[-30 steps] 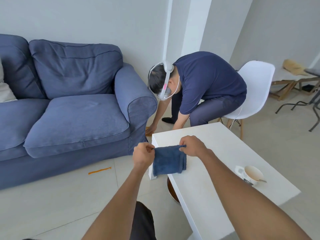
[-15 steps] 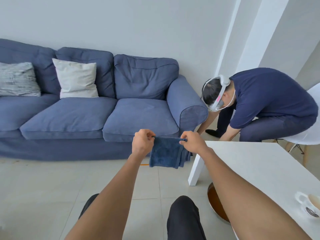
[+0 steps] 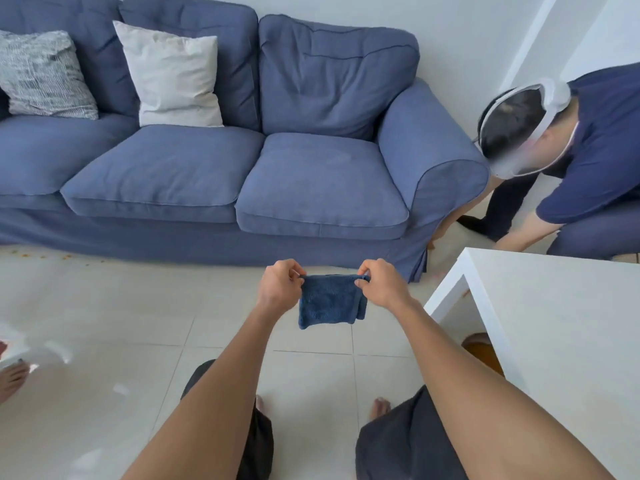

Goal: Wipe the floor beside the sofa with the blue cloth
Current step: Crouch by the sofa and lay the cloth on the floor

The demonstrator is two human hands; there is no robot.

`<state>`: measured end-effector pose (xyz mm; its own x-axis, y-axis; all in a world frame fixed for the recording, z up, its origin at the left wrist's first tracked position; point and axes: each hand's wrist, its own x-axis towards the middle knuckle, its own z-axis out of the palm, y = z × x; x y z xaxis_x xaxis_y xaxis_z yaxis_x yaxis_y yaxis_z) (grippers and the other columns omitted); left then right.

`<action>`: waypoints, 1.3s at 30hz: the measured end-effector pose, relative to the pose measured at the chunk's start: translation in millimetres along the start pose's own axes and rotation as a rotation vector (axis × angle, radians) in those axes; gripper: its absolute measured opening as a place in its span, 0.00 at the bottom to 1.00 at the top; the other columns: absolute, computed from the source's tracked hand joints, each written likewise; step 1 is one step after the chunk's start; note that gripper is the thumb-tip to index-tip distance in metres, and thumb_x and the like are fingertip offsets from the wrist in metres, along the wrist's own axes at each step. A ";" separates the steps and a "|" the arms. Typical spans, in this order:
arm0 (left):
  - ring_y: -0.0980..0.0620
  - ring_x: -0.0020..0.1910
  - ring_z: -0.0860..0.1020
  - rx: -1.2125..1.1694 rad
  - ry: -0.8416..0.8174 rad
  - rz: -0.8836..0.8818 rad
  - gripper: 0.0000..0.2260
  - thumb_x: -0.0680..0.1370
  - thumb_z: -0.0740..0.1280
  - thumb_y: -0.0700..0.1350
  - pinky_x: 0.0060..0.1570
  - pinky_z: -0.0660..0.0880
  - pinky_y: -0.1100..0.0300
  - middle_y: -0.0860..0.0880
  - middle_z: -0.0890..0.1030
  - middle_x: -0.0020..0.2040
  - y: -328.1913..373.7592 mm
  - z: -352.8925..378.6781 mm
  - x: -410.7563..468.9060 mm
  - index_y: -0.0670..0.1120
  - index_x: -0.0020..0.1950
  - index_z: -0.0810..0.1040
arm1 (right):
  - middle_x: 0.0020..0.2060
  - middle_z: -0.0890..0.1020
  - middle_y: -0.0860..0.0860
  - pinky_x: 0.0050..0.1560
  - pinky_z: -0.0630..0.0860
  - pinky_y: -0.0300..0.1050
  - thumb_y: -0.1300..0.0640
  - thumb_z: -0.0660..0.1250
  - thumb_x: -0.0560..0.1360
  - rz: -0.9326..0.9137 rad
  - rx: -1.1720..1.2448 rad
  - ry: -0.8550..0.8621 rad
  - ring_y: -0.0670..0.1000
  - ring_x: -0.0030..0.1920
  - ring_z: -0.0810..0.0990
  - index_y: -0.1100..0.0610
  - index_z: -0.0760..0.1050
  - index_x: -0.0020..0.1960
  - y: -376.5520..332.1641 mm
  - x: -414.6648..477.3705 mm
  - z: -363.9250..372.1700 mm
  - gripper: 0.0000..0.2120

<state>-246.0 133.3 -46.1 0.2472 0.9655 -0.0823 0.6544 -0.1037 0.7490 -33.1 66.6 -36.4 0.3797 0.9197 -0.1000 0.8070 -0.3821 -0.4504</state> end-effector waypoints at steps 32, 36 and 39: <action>0.45 0.43 0.86 0.004 0.108 -0.273 0.08 0.77 0.68 0.43 0.47 0.81 0.50 0.47 0.88 0.43 -268.4 283.6 326.4 0.52 0.50 0.86 | 0.41 0.87 0.53 0.48 0.81 0.51 0.54 0.68 0.77 0.277 0.281 0.103 0.57 0.50 0.84 0.52 0.79 0.52 141.9 320.4 386.4 0.05; 0.45 0.41 0.86 -0.048 0.105 -0.275 0.08 0.76 0.69 0.42 0.46 0.82 0.49 0.48 0.88 0.44 -279.2 294.7 344.1 0.51 0.51 0.86 | 0.39 0.87 0.53 0.47 0.82 0.52 0.56 0.69 0.77 0.275 0.329 0.156 0.56 0.43 0.86 0.53 0.80 0.50 148.7 339.9 399.6 0.04; 0.45 0.42 0.86 -0.080 0.092 -0.280 0.09 0.76 0.69 0.41 0.47 0.82 0.49 0.47 0.88 0.44 -283.4 302.6 354.3 0.50 0.51 0.86 | 0.37 0.87 0.53 0.46 0.82 0.50 0.57 0.70 0.77 0.244 0.331 0.201 0.55 0.41 0.86 0.55 0.80 0.49 154.2 346.3 406.0 0.03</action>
<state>-127.7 432.4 -486.5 -0.0029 0.9717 -0.2360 0.6289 0.1853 0.7551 39.2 362.8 -500.7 0.6473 0.7582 -0.0785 0.5078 -0.5058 -0.6974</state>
